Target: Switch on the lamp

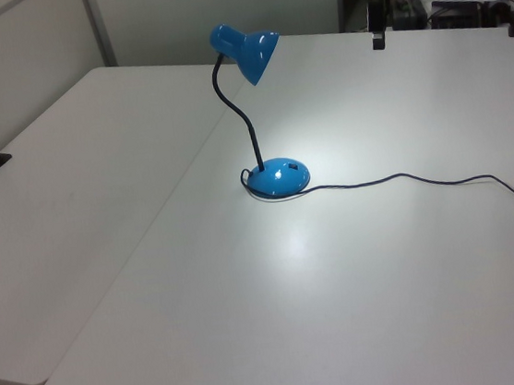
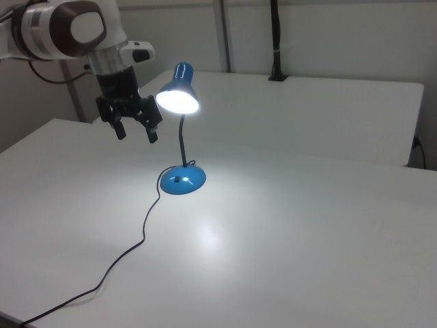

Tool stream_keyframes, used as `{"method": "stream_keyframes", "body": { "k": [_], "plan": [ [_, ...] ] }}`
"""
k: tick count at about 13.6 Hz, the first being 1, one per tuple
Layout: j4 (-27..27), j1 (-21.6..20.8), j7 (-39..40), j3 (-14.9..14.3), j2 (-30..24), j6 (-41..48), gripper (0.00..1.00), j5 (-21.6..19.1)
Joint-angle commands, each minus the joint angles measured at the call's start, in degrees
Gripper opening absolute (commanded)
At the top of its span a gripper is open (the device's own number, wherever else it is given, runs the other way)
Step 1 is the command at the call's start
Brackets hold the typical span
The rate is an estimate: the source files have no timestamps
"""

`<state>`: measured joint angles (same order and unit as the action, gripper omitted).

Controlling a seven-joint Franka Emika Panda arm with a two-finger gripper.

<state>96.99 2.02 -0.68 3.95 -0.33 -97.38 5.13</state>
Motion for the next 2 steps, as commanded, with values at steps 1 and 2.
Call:
{"method": "stream_keyframes", "body": {
  "k": [1, 2],
  "plan": [
    [-2.6, -0.3, -0.5, -0.3, 1.3, 2.3, 1.0, 0.1],
    [-2.9, -0.3, -0.4, -0.3, 1.3, 2.3, 1.0, 0.1]
  ]
}}
